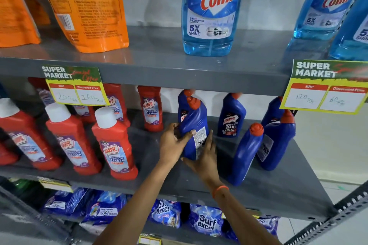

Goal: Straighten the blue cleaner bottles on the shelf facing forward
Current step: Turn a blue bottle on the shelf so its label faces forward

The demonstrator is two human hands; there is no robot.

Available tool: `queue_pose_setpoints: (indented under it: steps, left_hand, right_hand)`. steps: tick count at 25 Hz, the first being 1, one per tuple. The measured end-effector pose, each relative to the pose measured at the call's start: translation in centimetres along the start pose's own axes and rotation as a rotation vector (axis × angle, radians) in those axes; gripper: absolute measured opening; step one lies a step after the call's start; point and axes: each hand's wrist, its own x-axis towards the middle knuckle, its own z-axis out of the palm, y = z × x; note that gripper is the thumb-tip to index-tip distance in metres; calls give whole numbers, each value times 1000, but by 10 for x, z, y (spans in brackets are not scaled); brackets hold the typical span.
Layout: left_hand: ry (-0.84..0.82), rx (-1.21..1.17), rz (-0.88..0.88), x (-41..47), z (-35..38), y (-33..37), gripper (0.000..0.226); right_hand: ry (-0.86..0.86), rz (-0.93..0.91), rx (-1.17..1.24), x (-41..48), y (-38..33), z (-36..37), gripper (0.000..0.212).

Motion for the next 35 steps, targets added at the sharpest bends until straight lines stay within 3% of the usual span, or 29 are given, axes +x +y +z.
queue_pose_setpoints:
  steps: [3,6,9,12,22,28,32,35]
  left_hand:
    - [-77,-30,-12,-2,-4,11,32]
    - [-351,-304,-180,7,-14,11,13]
    - [-559,-443,-306,24,-23,4,26]
    - [-691,-469,-300,39,-31,4,52]
    - [-363,-421,-233,25,-17,-20,90]
    - [-398,-380,-254,24,-20,-21,82]
    - [-392,-306,-261,18,-16,-21,64]
    - [-273,-38,-128,4,-9,-21,99]
  right_hand:
    - [14,-98,98,0,5,-8,116]
    - [-36,-135,282,0,11,-21,89]
    - [-122,-98,367,-4,7,-31,41]
    - [-252,-52,400,1,2,-37,27]
    - [-237,61,383,28,9,-13,66]
    - [-215,113,340,30,18,-2,66]
    - [-213,160,276,28,22,-2,60]
    - [-27,116,168,11,8,-4,51]
